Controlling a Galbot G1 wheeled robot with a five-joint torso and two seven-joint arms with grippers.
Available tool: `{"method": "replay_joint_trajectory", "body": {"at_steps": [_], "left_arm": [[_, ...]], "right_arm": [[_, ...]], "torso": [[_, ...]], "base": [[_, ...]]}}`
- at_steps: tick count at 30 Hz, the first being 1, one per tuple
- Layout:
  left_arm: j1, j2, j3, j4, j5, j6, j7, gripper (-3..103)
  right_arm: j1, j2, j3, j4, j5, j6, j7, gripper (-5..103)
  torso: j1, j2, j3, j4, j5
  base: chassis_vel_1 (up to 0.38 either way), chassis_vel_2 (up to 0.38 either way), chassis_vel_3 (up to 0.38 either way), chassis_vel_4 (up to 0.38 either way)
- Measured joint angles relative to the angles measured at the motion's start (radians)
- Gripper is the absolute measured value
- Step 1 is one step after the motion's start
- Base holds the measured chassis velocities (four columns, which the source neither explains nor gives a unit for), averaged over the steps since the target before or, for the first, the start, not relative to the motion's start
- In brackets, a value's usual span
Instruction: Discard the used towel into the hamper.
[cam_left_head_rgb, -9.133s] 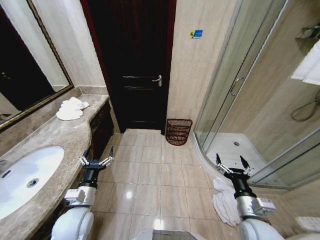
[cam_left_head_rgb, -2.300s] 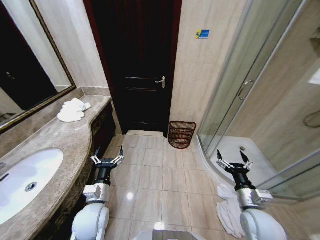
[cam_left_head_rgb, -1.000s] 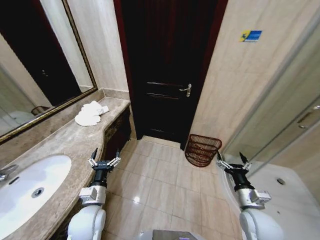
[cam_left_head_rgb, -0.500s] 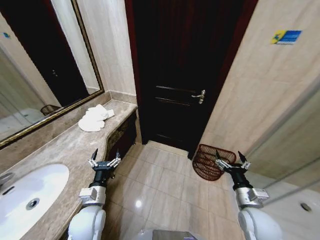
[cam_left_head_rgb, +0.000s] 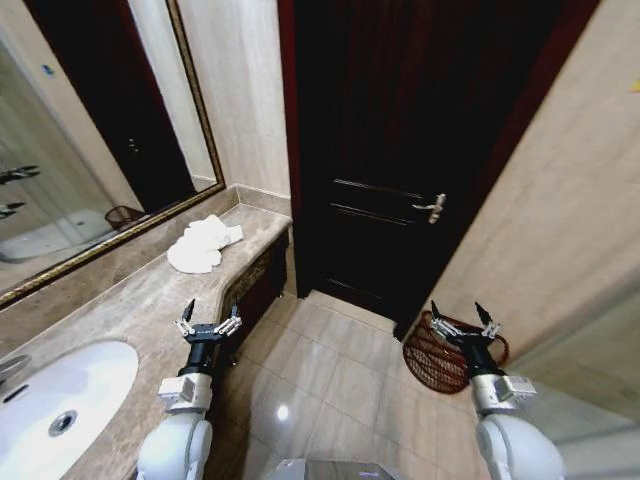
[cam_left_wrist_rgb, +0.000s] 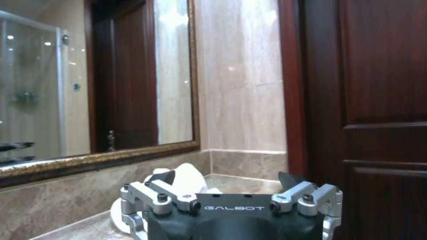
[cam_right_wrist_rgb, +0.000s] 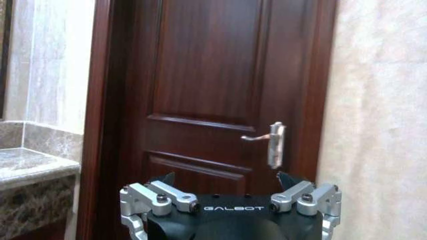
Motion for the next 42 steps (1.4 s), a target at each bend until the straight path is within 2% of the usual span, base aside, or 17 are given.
{"method": "replay_joint_trajectory", "body": {"at_steps": [14, 25, 32, 42], "left_arm": [[-0.007, -0.002, -0.002, 0.01, 0.004, -0.002, -0.001, 100], [-0.012, -0.001, -0.003, 0.015, 0.006, -0.002, -0.007, 100], [-0.017, 0.002, 0.002, 0.019, 0.018, -0.014, -0.013, 100], [-0.001, 0.004, -0.001, 0.013, 0.022, -0.016, -0.006, 100]], "right_arm": [[0.03, -0.001, -0.014, -0.024, 0.011, 0.016, 0.028, 100], [0.037, -0.001, -0.017, -0.039, 0.013, 0.027, 0.025, 100], [0.032, 0.0, -0.005, -0.033, -0.027, 0.001, 0.014, 100], [0.01, 0.003, -0.003, -0.024, -0.027, 0.01, 0.003, 100]], "torso": [[0.0, 0.0, 0.0, 0.0, -0.0005], [0.0, 0.0, 0.0, 0.0002, -0.0003], [0.0, 0.0, 0.0, -0.0003, -0.0003], [0.0, 0.0, 0.0, -0.0001, -0.0003]], "base": [[-0.01, 0.197, 0.202, -0.014], [0.111, 0.061, 0.059, 0.103], [0.003, 0.012, 0.005, 0.001], [-0.007, 0.01, 0.006, -0.012]]}}
